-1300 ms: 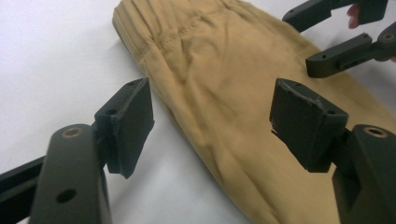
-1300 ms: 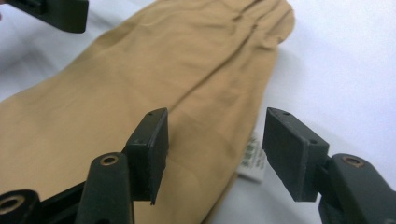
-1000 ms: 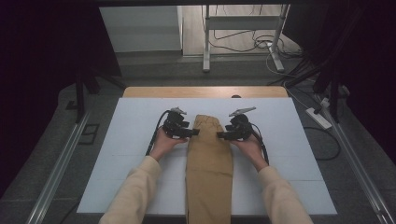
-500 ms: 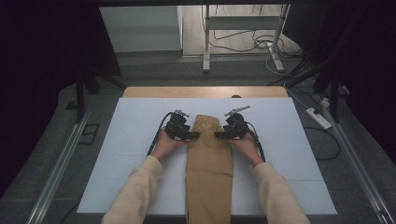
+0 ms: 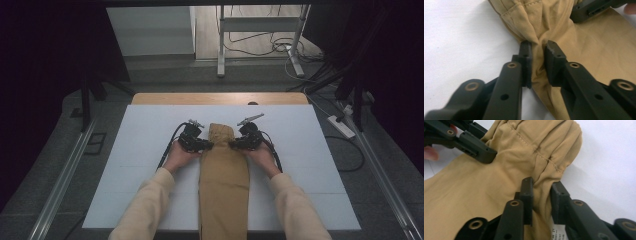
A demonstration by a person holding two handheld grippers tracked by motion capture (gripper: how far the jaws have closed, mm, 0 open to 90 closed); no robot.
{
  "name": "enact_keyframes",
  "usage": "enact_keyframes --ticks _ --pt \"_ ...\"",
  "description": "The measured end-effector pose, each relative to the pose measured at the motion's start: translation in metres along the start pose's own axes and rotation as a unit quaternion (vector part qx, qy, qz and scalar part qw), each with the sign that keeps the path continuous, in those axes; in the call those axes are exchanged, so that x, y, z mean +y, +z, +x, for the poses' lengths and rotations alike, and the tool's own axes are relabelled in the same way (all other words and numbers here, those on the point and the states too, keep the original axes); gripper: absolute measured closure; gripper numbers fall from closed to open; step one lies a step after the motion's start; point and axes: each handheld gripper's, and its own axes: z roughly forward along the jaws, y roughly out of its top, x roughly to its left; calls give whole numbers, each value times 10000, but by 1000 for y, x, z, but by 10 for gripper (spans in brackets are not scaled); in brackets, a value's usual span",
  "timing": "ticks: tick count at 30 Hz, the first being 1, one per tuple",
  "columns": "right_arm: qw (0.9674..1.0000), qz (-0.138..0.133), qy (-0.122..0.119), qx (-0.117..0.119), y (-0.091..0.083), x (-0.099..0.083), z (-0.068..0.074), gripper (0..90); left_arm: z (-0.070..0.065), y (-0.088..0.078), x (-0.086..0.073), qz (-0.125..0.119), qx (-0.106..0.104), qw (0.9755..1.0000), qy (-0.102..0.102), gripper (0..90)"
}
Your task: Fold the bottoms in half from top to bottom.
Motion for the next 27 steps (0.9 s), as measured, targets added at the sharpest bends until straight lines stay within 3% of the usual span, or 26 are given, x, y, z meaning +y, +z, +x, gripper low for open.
enact_keyframes --ticks 5,27 --pt "9999 61 -128 8 -3 2 1 795 0 -1 0 -39 -29 10000 70 814" --pt "9978 -393 -495 -187 -31 19 7 819 -4 -29 18 -482 18 9980 417 839"
